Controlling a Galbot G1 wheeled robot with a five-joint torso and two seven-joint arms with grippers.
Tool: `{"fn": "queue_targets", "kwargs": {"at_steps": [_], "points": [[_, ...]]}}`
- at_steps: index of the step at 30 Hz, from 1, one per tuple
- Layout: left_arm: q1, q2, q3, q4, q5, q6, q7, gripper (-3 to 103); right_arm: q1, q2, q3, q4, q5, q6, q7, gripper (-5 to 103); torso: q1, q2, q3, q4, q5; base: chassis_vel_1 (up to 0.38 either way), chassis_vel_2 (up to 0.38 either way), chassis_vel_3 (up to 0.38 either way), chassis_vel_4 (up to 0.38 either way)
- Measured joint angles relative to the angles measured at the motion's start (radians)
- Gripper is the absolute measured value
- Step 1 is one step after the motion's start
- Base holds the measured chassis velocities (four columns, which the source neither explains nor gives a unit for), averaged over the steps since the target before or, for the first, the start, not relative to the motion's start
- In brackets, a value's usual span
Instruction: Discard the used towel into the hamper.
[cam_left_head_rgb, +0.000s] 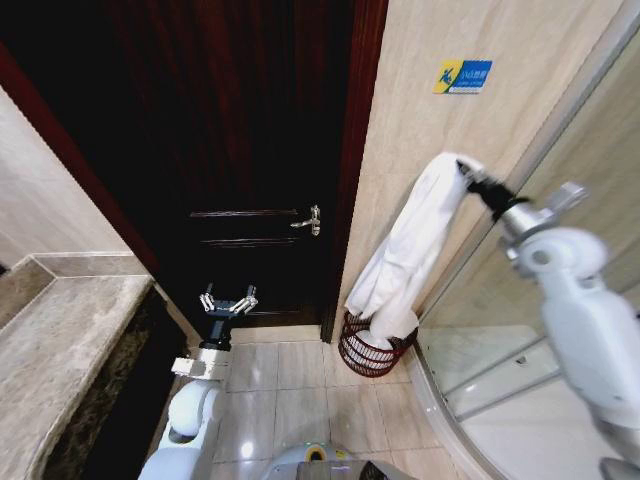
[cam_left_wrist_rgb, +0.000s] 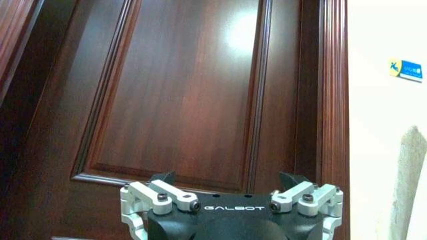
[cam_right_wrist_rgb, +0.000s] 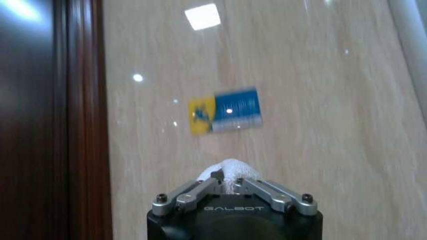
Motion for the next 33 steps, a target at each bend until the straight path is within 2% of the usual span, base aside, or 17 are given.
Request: {"fn": "queue_targets", "kwargs": {"at_steps": [14, 19, 25, 30, 33], "points": [[-0.002, 0.001, 0.0, -0.005, 0.0, 0.0, 0.0, 100, 0.198, -0.175, -0.031, -0.022, 0.165, -0.03, 0.045, 2, 0.0, 0.0, 0.0, 0.0, 0.0001, 0.0, 0.0, 0.0, 0.0], [-0.006, -0.002, 0.008, -0.004, 0.005, 0.003, 0.0, 100, 0.189, -0.207, -0.011, -0.031, 0.185, -0.04, 0.044, 2, 0.0, 0.0, 0.0, -0.0001, -0.0002, 0.0, 0.0, 0.0, 0.0], [-0.007, -0.006, 0.014, 0.001, 0.009, 0.004, 0.0, 100, 0.128, -0.172, 0.001, -0.021, 0.175, -0.044, 0.041, 2, 0.0, 0.0, 0.0, -0.0002, 0.0009, 0.0, 0.0, 0.0, 0.0], [-0.006, -0.007, 0.012, 0.002, 0.01, 0.003, 0.001, 100, 0.107, -0.126, -0.023, -0.014, 0.14, -0.045, 0.04, 2, 0.0, 0.0, 0.0, 0.0, -0.0002, 0.0, 0.0, 0.0, 0.0], [-0.004, -0.003, 0.004, 0.003, 0.008, 0.0, 0.0, 100, 0.106, -0.081, -0.071, -0.047, 0.058, -0.028, 0.022, 2, 0.0, 0.0, 0.0, 0.0001, -0.0001, 0.0, 0.0, 0.0, 0.0]]}}
